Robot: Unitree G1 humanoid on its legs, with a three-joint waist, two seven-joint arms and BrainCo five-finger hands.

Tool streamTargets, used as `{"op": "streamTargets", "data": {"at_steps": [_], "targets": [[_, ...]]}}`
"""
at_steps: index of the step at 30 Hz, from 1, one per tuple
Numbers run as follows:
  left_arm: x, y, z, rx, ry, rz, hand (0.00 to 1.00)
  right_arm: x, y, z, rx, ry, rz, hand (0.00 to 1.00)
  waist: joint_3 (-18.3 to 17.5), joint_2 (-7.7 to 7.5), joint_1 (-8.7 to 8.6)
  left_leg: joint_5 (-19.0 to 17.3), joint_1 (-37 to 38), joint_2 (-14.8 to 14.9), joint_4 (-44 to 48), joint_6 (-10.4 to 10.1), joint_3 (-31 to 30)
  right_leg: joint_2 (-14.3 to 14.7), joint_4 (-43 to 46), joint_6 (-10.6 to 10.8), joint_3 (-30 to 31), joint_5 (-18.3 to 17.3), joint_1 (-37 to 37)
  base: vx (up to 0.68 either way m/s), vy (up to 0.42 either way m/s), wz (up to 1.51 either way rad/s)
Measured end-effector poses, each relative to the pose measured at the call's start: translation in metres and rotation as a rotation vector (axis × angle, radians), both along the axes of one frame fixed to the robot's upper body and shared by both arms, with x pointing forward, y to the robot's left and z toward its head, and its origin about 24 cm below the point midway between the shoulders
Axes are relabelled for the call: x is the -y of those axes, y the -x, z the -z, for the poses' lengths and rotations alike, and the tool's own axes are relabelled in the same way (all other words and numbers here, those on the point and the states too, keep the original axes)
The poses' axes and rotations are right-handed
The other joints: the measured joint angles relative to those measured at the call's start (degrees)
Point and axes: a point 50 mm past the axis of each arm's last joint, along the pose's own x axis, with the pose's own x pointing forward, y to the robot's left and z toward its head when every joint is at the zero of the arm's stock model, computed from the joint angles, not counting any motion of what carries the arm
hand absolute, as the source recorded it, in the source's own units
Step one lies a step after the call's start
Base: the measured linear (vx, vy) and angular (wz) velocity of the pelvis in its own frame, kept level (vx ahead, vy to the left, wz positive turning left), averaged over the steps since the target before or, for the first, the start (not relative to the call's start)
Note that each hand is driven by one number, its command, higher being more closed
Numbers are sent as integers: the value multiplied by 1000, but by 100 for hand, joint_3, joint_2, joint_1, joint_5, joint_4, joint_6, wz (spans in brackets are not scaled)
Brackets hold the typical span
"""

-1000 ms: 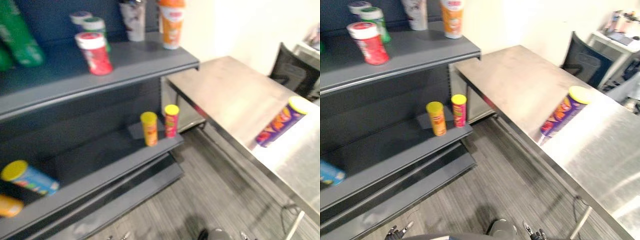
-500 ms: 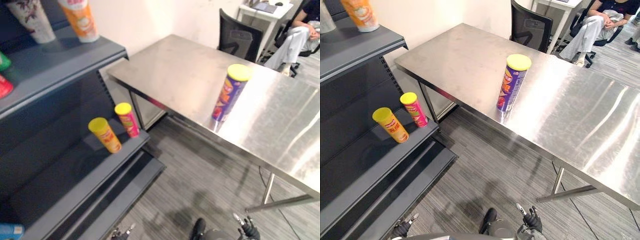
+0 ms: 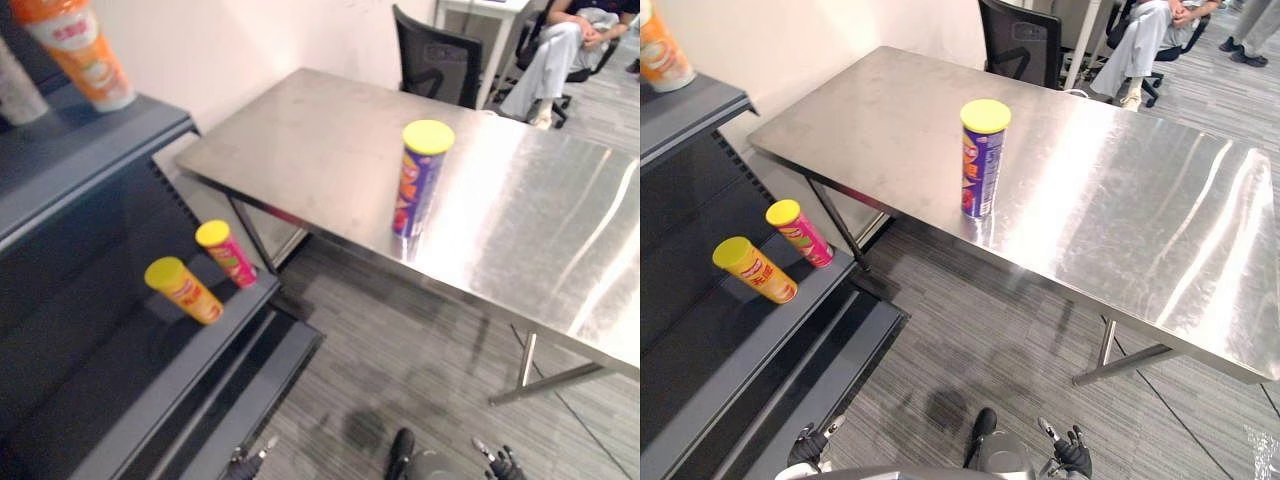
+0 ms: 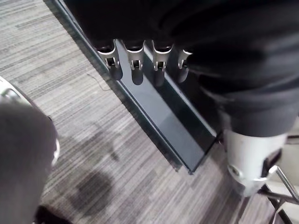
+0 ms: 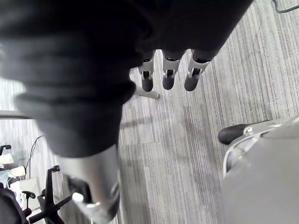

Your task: Put the gum and the chips on the shelf.

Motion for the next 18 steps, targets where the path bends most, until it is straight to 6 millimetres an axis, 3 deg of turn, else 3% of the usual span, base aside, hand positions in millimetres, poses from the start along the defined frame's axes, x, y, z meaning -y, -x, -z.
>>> {"op": "streamTargets", "data": {"at_steps": [2,3,6,9,14,16,17,18], "targets": [[4,-3,0,17,25,-24,0,1,4,0,-12,7,9,0,6,-29,21,138,-186,216,674,87,-516,-20,292,-51,242,-226,-85,-10,-40,-37],[5,-3,0,31,42,-65,0,3,2,-1,-4,12,10,0,38,-92,40,37,-427,232,965,239,-1141,-15,394,-45,459,-370,-100,-4,-56,-67],[7,0,1,36,60,-113,0,10,-13,-6,36,41,-5,0,53,-96,40,-619,-567,-305,434,181,-2400,104,323,-47,1152,-421,-94,17,-51,-112],[9,1,1,42,63,-118,0,15,-14,-7,38,59,-18,0,15,-33,54,-656,-915,-556,-312,169,-3239,298,74,-20,1659,-404,-59,20,22,-105],[12,1,1,44,68,-126,0,16,-4,-5,13,58,-11,0,-30,47,108,-612,-1277,-658,-855,123,-3938,386,-57,172,2186,-283,105,66,129,-73],[18,3,2,38,81,-128,0,18,0,-5,0,64,-16,0,-126,217,210,-613,-1259,-656,-1040,124,-4120,497,-60,254,2420,-248,115,90,238,-89],[23,5,3,33,95,-136,0,21,1,-5,-4,73,-26,0,-174,368,218,-426,-1228,-540,-1104,97,-4137,615,-38,327,2520,-219,113,121,284,-101],[24,7,4,26,92,-131,0,14,5,-3,-14,55,-22,0,-289,391,195,-512,-1229,-601,-997,177,-4022,556,-98,414,2565,-167,171,166,284,-69]]}}
